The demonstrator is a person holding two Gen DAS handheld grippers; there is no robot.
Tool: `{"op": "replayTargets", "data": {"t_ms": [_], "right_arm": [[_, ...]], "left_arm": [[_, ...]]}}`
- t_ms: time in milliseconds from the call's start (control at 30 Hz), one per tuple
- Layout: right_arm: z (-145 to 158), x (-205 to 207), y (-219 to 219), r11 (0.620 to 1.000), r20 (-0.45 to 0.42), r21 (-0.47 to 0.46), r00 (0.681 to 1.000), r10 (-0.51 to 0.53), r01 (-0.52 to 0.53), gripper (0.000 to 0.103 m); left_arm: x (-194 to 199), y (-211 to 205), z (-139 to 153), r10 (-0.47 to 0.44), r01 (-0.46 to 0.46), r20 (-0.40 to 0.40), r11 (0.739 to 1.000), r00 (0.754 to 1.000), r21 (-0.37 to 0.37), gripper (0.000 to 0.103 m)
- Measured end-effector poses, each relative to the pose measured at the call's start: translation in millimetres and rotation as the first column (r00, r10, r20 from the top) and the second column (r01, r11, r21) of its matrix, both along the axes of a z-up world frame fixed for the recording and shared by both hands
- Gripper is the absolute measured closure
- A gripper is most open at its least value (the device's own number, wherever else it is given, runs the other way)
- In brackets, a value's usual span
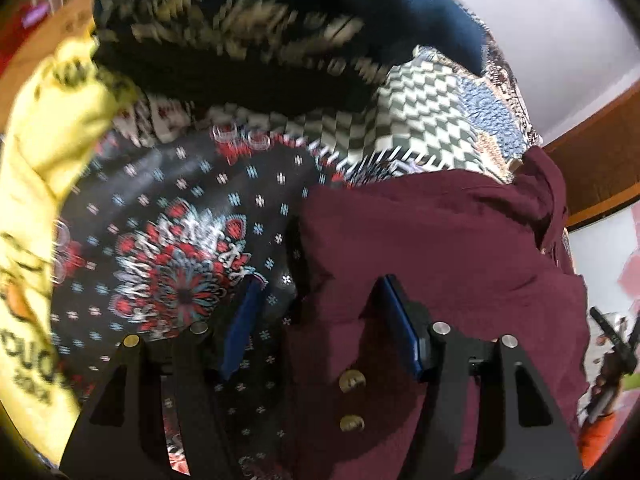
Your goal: Fold large clothes
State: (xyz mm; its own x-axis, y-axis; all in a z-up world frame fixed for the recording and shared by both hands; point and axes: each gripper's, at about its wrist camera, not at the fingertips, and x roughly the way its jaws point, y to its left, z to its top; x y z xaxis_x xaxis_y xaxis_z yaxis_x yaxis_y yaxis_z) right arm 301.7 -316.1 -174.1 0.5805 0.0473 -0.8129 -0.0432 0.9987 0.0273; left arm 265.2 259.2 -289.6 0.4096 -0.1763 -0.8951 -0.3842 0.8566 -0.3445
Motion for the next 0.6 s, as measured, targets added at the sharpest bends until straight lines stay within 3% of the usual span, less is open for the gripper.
{"op": "replayTargets", "data": {"t_ms": [233, 400, 467, 533, 600], "right_arm": [[-22.4, 15.7, -17.4, 0.993, -0.061, 0.117, 0.998, 0.01, -0.003, 0.037], [-26.1, 34.1, -22.3, 0.988, -0.057, 0.156, 0.998, 0.031, -0.022, 0.038], [-31.3, 44.2, -24.8, 0.993, -0.068, 0.122, 0.998, -0.003, 0.011, 0.038], [-38.7, 51.0, -27.9, 0.989, -0.098, 0.147, 0.995, -0.016, 0.03, 0.043], [-39.4, 50.9, -29.1, 0.986, -0.095, 0.164, 0.995, -0.029, 0.045, 0.052]], "left_arm": [[9.7, 1.4, -17.1, 0.006, 0.007, 0.095, 0.99, 0.996, -0.144, 0.042], [25.7, 5.7, -32.7, 0.055, -0.037, 0.064, 0.964, 0.996, -0.262, 0.042], [28.4, 5.5, -31.9, 0.068, -0.049, 0.064, 0.963, 0.996, -0.265, 0.042], [30.2, 1.4, -28.5, 0.062, -0.043, 0.064, 0.966, 0.996, -0.256, 0.052], [30.5, -6.6, -17.9, 0.03, -0.016, 0.067, 0.979, 0.997, -0.201, 0.063]]}}
